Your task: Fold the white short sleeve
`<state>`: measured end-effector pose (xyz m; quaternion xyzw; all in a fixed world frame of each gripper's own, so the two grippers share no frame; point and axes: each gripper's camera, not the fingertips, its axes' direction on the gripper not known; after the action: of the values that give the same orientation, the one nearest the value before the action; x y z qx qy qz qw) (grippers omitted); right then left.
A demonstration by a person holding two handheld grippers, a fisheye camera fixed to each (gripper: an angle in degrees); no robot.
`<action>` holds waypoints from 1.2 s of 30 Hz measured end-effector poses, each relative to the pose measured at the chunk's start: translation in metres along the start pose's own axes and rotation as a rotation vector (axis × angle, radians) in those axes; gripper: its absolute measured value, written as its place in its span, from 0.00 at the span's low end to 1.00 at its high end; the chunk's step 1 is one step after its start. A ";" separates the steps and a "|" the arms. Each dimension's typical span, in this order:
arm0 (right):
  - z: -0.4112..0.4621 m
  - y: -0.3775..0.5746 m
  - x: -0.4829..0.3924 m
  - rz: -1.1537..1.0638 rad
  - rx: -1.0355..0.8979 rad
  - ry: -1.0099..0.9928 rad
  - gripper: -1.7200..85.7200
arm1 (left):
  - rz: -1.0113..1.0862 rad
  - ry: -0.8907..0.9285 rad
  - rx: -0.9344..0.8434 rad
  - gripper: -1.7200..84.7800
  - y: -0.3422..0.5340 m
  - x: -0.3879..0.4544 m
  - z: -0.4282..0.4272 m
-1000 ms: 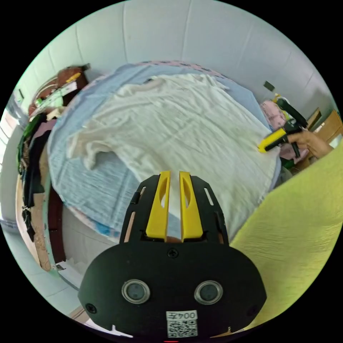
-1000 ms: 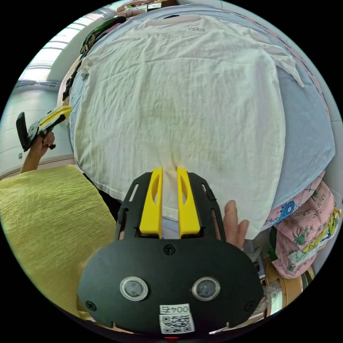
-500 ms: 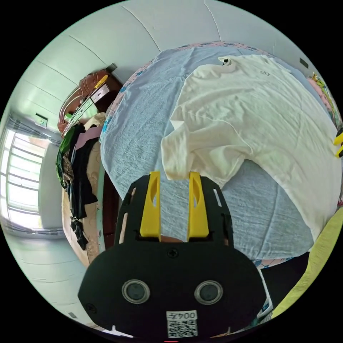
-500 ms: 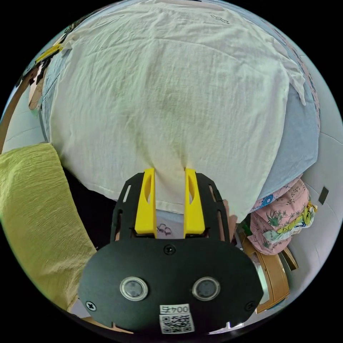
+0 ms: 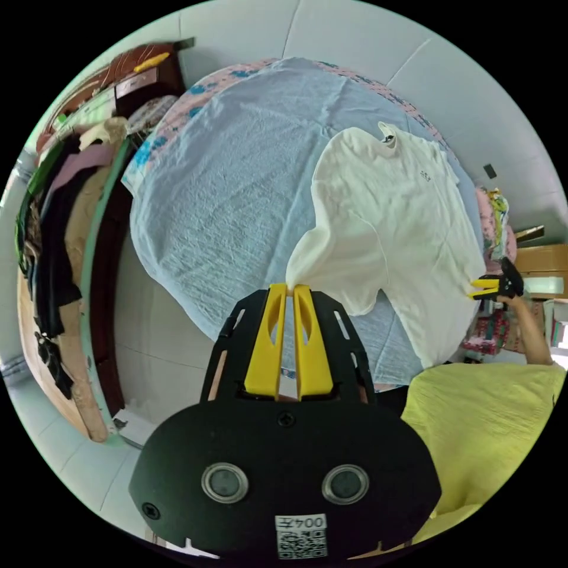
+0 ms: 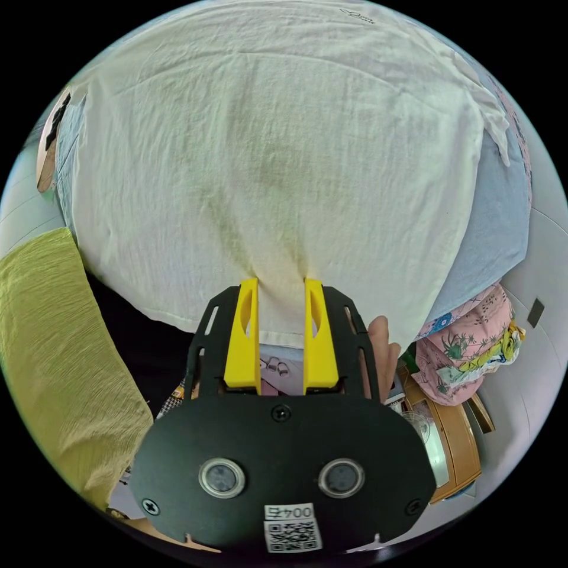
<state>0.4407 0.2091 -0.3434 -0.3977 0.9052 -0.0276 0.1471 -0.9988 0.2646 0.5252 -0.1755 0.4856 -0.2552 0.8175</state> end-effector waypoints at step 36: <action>0.048 0.006 -0.043 0.064 0.424 -0.222 0.14 | 0.210 -0.221 0.273 0.14 0.117 0.103 0.029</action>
<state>0.4782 0.2478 -0.3798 -0.3294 0.8697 -0.1684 0.3268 -0.9031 0.2997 0.4034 -0.0385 0.3694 -0.2113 0.9041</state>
